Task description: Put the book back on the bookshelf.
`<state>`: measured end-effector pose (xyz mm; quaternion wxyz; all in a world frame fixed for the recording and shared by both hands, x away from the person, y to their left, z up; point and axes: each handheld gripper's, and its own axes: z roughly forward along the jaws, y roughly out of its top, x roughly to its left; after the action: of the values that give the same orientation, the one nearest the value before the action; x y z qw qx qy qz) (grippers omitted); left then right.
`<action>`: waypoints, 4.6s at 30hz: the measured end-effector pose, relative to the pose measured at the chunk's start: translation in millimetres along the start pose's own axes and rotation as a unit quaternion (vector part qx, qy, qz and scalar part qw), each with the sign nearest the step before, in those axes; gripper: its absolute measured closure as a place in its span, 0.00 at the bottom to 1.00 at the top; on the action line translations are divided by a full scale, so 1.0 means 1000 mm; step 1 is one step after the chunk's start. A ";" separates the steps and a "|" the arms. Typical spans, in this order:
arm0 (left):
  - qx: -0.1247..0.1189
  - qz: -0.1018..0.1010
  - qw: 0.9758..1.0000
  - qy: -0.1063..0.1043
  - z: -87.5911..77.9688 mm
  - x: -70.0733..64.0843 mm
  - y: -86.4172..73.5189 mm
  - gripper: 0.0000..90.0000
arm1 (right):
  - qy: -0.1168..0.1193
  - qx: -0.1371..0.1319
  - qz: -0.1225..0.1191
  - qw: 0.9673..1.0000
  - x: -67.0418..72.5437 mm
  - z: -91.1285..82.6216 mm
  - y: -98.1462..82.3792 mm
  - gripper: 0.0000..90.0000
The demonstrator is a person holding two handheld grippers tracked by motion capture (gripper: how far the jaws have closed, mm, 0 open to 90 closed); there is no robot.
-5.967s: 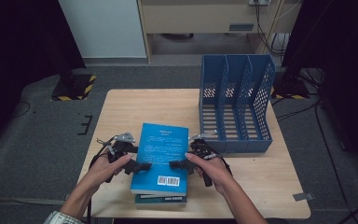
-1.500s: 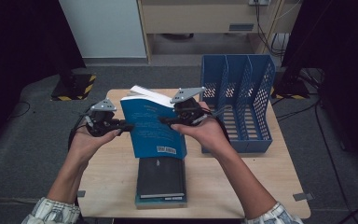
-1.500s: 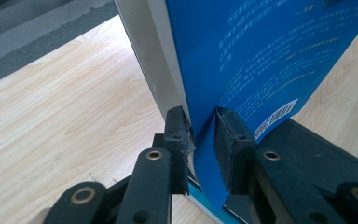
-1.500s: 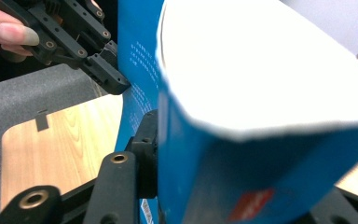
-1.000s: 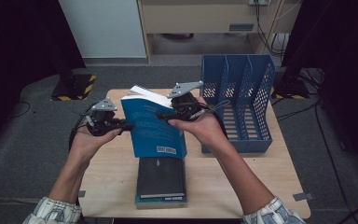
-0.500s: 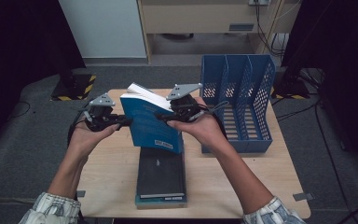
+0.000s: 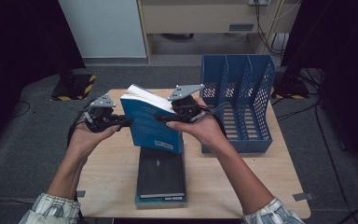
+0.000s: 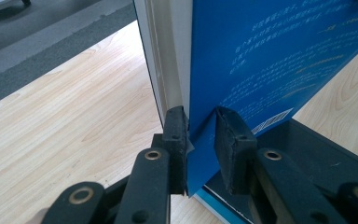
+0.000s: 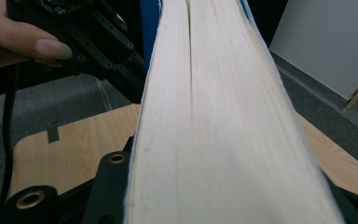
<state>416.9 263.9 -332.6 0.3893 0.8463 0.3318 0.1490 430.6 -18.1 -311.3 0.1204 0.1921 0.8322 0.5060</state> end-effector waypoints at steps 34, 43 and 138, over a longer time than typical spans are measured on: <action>0.034 -0.129 0.987 0.092 0.062 0.008 -0.157 0.10 | -0.008 0.005 0.089 0.996 -0.024 0.009 0.008 0.67; 0.045 -0.162 0.982 0.086 0.059 0.016 -0.174 0.11 | -0.020 0.009 0.141 0.990 -0.032 0.013 0.017 0.68; 0.049 -0.112 0.985 0.123 0.081 0.009 -0.198 0.00 | -0.235 -0.052 0.284 0.928 -0.122 -0.157 -0.029 0.67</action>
<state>377.0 319.1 -535.7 0.3182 0.7972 0.4763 0.1908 472.5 -209.5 -264.5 0.1736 0.5268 0.6633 0.5023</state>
